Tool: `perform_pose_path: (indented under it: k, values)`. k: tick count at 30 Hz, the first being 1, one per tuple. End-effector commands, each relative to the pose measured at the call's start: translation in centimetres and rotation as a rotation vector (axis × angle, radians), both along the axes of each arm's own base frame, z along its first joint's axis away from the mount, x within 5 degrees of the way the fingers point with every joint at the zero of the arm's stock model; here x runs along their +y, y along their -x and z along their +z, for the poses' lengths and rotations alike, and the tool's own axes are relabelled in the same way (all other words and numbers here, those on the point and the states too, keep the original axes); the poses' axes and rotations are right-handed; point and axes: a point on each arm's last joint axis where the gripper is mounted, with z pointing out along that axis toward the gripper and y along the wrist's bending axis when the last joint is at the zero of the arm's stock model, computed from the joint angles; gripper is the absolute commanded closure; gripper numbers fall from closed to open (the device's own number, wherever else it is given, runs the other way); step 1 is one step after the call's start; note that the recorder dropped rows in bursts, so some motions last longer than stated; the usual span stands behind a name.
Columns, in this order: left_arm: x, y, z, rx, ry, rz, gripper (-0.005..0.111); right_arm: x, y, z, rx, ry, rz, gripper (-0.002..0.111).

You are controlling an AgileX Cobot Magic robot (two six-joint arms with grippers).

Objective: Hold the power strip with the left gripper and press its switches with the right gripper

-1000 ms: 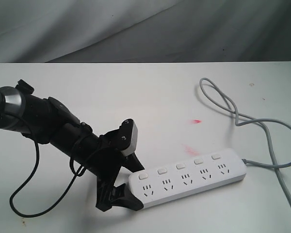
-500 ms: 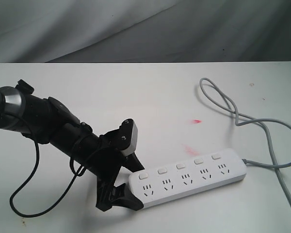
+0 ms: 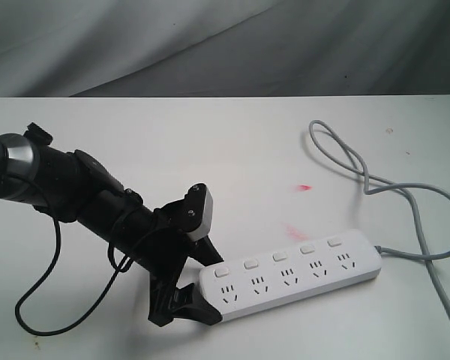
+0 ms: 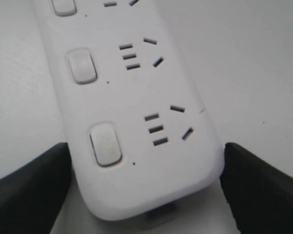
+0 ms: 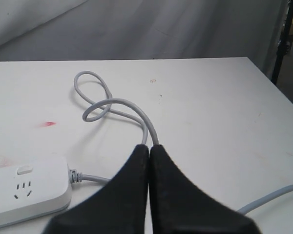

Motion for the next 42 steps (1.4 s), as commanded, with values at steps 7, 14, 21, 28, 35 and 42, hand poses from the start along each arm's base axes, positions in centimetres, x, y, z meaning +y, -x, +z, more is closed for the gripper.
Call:
perform_pose_path:
  k: [7, 14, 21, 28, 35, 42]
  values:
    - [0.0, -0.1, 0.0, -0.031, -0.022, 0.007, 0.077, 0.4, 0.3, 5.2, -0.592, 0.058, 0.035, 0.108]
    - [0.0, -0.1, 0.0, -0.031, -0.022, 0.007, 0.077, 0.8, 3.1, 9.2, -1.142, 0.081, 0.073, 0.108]
    - [0.0, -0.1, 0.0, -0.031, -0.022, 0.007, 0.077, -1.6, 2.5, 10.1, -0.958, -0.411, -0.107, 0.108]
    - [0.0, -0.1, 0.0, -0.031, -0.022, 0.007, 0.077, -1.0, -1.0, 12.7, -0.629, -0.293, -0.094, 0.108]
    - [0.0, -0.1, 0.0, -0.033, -0.022, 0.006, 0.077, -0.1, -7.2, 20.0, -0.382, -0.151, 0.012, 0.108]
    - [0.0, -0.1, 0.0, -0.033, -0.022, 0.006, 0.077, 0.5, -14.1, 26.0, -0.11, 0.075, 0.142, 0.108]
